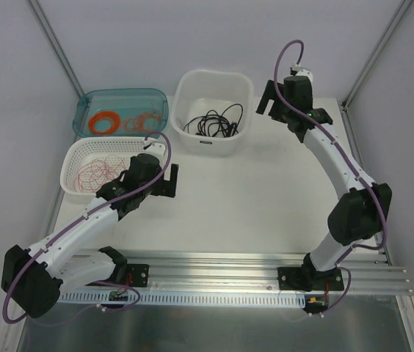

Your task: Untangle the cables

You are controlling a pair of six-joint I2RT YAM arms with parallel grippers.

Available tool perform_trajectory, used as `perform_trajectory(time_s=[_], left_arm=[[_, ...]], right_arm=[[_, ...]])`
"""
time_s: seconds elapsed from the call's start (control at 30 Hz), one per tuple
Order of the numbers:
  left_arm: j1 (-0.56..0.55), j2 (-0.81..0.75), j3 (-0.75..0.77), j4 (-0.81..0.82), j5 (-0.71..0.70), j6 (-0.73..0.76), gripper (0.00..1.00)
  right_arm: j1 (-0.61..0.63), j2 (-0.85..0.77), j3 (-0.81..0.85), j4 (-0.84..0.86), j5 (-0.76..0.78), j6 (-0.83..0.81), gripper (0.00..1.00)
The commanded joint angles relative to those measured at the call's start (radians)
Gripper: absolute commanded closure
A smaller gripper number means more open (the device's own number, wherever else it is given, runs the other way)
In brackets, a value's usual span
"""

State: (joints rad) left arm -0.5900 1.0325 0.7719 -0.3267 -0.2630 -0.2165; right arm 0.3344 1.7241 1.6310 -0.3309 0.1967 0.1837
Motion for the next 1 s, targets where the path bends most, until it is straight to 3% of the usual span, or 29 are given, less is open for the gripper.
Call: perform_trajectory(time_s=[0.0, 0.33, 0.57, 0.7, 0.97], left_arm=[[-0.007, -0.041, 0.026, 0.015, -0.025, 0.012, 0.01], [-0.007, -0.114, -0.011, 0.048, -0.074, 0.006, 0.01], [-0.007, -0.250, -0.002, 0.028, -0.091, -0.038, 0.01], [-0.007, -0.420, 0.012, -0.056, -0.114, -0.060, 0.01], [-0.007, -0.687, 0.092, -0.342, -0.248, -0.103, 0.01]], right_arm=[[-0.047, -0.184, -0.037, -0.066, 0.076, -0.087, 0.00], [-0.100, -0.619, -0.292, -0.342, 0.193, -0.292, 0.03], [-0.101, -0.908, -0.364, -0.493, 0.265, -0.297, 0.03], [-0.101, -1.125, -0.401, -0.514, 0.314, -0.319, 0.03], [-0.101, -1.406, -0.454, -0.500, 0.306, -0.389, 0.03]])
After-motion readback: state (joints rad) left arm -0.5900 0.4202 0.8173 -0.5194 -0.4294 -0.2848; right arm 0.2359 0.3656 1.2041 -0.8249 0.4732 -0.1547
